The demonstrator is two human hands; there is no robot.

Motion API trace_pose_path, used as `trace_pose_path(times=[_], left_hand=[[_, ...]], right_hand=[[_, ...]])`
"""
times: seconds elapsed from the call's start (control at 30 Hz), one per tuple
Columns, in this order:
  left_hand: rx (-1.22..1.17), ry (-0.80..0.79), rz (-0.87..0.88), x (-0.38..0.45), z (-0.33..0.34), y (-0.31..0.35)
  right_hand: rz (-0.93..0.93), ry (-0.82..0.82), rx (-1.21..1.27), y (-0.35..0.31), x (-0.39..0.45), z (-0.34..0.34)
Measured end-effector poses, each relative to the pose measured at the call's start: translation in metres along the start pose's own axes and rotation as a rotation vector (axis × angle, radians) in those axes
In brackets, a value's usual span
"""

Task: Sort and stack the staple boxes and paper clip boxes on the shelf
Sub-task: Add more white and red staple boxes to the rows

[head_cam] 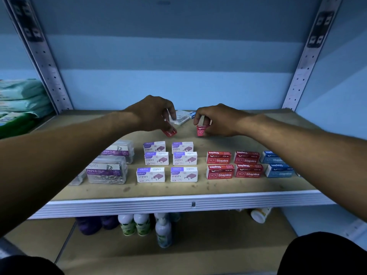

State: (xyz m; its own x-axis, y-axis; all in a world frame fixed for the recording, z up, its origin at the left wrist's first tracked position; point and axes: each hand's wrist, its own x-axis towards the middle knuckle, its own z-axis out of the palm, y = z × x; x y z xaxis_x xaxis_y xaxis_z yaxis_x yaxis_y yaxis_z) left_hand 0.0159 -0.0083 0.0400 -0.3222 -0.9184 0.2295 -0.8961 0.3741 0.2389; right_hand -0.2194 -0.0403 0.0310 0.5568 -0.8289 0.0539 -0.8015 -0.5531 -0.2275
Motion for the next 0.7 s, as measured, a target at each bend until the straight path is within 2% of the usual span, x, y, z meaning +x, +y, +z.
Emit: trace_pose_path(times=[0.3, 0.7], left_hand=[[0.073, -0.103, -0.045, -0.009, -0.002, -0.011], [0.064, -0.121, -0.044, -0.013, -0.002, -0.011]], right_hand=[[0.018, -0.005, -0.039, 0.001, 0.003, 0.009], [0.003, -0.020, 0.028, 0.000, -0.003, 0.003]])
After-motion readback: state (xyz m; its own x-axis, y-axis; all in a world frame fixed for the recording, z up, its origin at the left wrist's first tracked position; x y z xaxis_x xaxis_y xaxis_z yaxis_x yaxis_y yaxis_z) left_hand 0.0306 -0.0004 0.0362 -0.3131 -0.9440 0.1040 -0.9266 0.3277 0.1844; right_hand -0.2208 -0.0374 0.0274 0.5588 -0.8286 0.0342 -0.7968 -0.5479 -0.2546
